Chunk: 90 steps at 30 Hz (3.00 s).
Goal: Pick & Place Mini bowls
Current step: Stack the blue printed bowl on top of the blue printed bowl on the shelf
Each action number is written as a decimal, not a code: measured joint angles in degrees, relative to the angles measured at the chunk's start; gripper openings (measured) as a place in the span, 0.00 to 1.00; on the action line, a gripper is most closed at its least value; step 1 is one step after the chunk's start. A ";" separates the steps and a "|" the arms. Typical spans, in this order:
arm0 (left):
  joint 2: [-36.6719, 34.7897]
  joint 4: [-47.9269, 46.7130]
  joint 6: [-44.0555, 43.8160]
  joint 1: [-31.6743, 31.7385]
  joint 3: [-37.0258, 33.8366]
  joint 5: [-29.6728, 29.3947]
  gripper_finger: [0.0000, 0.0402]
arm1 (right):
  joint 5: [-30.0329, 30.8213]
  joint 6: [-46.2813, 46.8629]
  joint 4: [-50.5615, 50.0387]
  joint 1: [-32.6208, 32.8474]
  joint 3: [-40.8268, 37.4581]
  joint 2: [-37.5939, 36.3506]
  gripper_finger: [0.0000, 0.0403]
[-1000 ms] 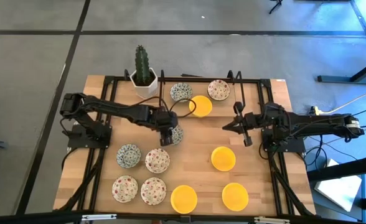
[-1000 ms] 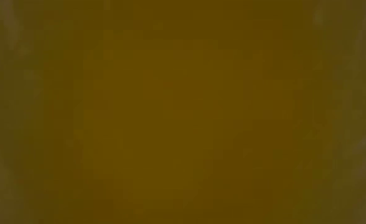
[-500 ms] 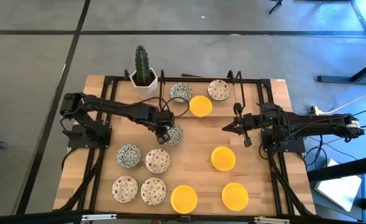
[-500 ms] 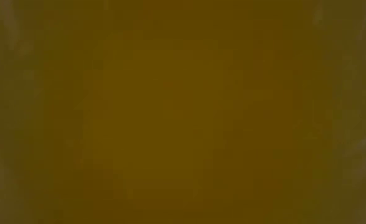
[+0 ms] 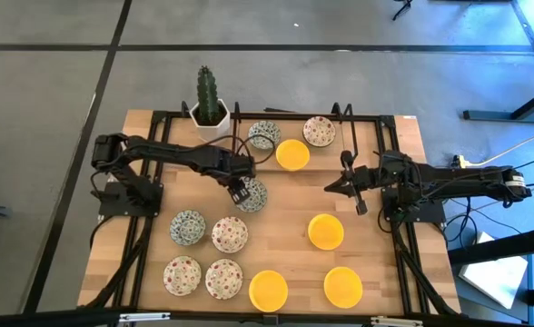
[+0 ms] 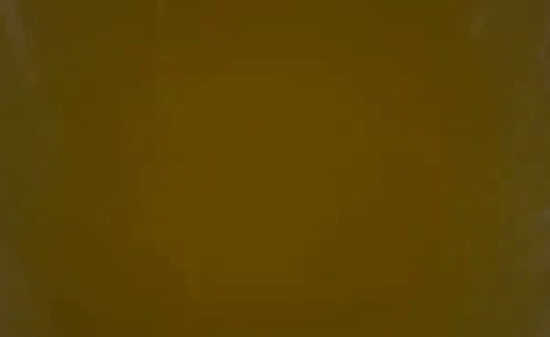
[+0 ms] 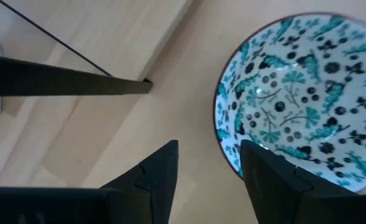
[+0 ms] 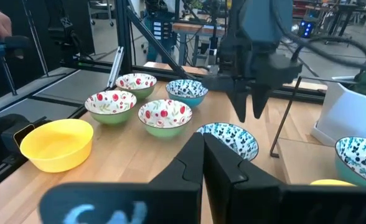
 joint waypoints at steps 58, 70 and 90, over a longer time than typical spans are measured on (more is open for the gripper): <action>3.03 5.37 -4.30 1.44 -2.04 6.21 0.41 | -1.53 -0.83 0.55 0.00 0.00 0.00 0.02; 6.31 7.51 -2.63 1.68 -1.99 5.07 0.38 | -2.43 -0.84 0.09 0.22 -0.02 0.00 0.02; 0.85 5.92 1.09 1.07 -0.48 0.57 0.02 | -2.41 -1.25 -0.48 0.22 -0.02 -0.01 0.02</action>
